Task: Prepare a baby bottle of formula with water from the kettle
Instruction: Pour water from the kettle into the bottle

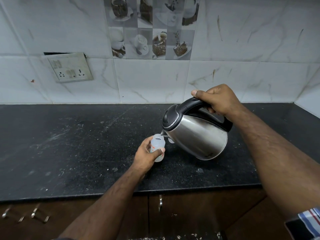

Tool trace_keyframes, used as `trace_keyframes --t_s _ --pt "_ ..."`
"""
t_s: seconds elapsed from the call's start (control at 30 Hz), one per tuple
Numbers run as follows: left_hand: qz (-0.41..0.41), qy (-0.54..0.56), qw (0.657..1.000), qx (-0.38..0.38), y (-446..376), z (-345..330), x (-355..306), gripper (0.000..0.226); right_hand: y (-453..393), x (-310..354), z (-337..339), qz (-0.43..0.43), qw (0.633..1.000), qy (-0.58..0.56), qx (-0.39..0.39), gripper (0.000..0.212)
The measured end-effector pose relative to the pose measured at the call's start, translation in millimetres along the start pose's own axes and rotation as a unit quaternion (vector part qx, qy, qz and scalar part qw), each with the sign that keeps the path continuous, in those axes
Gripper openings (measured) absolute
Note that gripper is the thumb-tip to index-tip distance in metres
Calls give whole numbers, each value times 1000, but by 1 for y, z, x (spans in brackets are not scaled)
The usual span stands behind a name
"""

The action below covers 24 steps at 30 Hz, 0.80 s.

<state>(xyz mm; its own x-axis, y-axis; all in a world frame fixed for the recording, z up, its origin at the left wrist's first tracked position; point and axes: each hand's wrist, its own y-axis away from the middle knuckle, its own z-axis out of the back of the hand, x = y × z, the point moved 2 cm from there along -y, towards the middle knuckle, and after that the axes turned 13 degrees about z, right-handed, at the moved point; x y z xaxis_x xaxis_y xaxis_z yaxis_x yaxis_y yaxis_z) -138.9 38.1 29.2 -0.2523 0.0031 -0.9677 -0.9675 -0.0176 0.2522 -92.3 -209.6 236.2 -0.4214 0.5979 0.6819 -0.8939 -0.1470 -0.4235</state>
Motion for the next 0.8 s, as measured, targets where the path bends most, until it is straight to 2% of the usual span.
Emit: trace_keyframes --t_s 0.8 --pt "6 5 1000 7 -1 -3 -2 57 -4 3 -1 10 999 32 7 71"
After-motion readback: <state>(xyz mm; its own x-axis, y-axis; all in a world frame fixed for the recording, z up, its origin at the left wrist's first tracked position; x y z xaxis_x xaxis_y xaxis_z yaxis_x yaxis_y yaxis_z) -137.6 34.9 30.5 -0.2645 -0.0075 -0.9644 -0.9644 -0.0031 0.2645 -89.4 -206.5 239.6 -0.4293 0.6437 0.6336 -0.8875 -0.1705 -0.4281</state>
